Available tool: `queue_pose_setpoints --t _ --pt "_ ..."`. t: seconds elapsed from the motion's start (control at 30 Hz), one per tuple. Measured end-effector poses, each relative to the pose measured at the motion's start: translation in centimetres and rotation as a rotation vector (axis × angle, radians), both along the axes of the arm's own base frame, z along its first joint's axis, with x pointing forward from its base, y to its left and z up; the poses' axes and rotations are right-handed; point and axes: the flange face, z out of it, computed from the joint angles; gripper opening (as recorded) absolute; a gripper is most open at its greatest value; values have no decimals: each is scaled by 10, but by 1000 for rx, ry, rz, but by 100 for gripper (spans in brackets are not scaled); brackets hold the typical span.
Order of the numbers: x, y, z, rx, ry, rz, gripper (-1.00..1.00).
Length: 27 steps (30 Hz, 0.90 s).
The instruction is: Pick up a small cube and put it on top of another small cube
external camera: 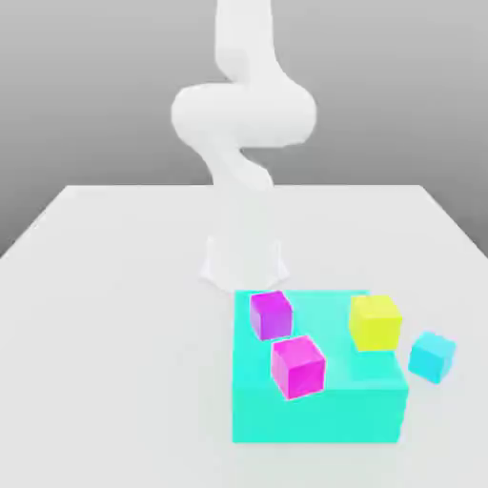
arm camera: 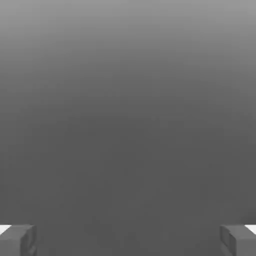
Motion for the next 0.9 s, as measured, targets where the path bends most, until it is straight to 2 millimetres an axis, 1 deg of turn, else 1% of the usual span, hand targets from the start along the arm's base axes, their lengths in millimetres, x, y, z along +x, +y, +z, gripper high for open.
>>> queue_pose_setpoints --t 0.07,0.17,0.23,0.33,0.4,0.47,0.53,0.57,0.6,0.7,0.73,0.8,0.9 --pt "22 30 -43 -25 66 62 0" --pt "42 75 -107 -63 159 155 0" --pt "47 105 -150 -90 219 218 0" --pt "43 147 -216 -130 308 315 0" --pt "33 174 -260 -158 367 381 0" --pt "18 198 -303 -186 425 448 0" --pt "-3 218 -345 -214 483 515 0" --pt "-15 229 -365 -229 511 552 0" --pt "-33 243 -385 -248 539 602 0" --pt "-78 261 -441 -291 625 703 0" --pt "-88 263 -457 -299 648 722 0" --pt "-95 264 -481 -302 664 734 0" --pt "-97 264 -514 -303 670 738 0"
